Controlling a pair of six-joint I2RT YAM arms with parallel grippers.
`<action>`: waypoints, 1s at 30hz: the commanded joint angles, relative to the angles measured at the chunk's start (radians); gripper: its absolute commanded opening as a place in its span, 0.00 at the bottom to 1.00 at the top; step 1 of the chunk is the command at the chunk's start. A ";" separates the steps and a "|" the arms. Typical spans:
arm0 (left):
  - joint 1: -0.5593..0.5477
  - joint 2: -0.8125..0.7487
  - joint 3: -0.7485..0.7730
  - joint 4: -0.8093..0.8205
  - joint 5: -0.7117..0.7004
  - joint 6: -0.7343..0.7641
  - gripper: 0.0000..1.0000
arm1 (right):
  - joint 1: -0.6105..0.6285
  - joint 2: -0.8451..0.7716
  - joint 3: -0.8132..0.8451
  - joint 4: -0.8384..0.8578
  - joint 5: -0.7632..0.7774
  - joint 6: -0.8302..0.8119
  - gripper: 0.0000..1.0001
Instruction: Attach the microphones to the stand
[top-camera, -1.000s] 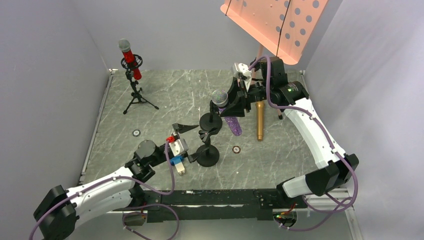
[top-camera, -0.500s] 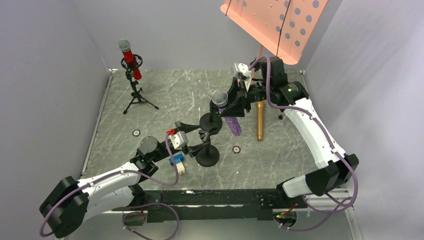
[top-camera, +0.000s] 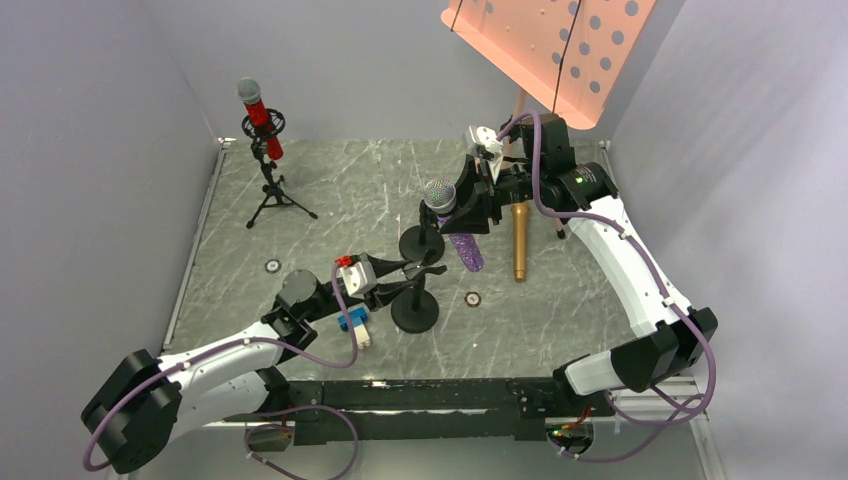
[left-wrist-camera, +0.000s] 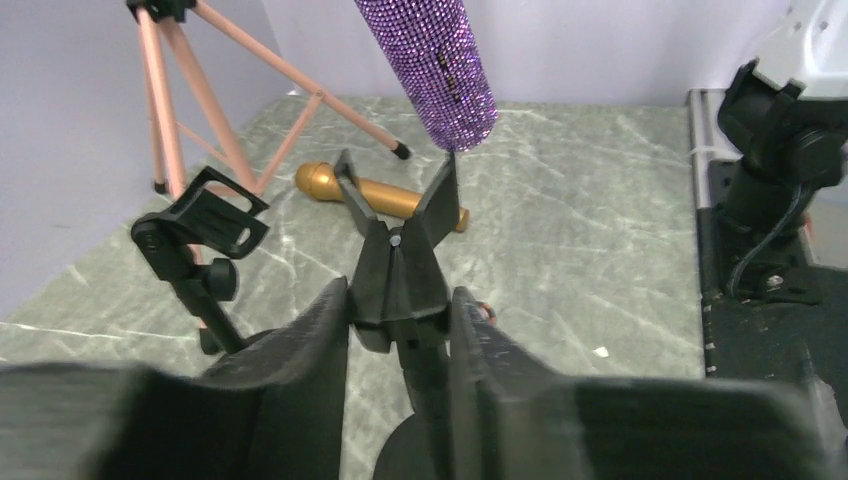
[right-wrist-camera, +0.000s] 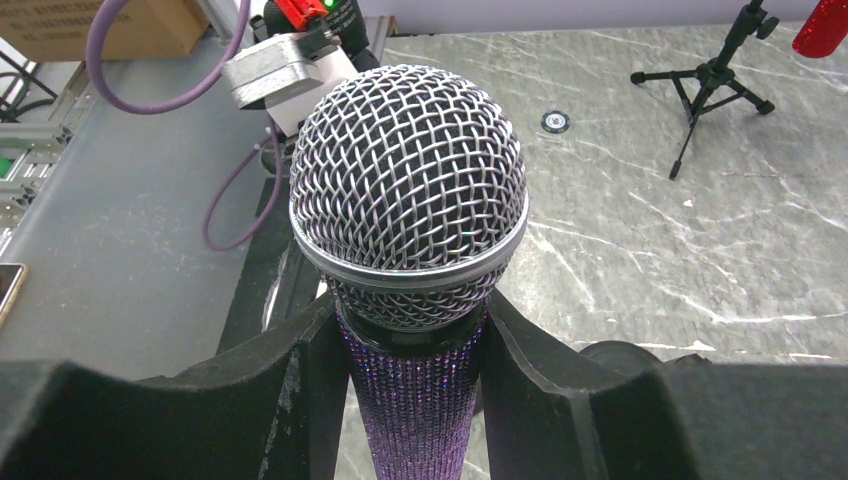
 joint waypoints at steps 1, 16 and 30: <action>0.009 0.010 0.056 0.005 0.067 -0.007 0.18 | 0.003 -0.024 0.013 0.018 -0.017 -0.023 0.15; 0.068 -0.027 0.085 -0.060 0.147 -0.039 0.06 | 0.195 0.142 0.159 -0.125 0.085 -0.189 0.16; 0.088 -0.024 0.042 0.021 0.166 -0.110 0.05 | 0.236 0.154 0.032 -0.131 -0.003 -0.375 0.17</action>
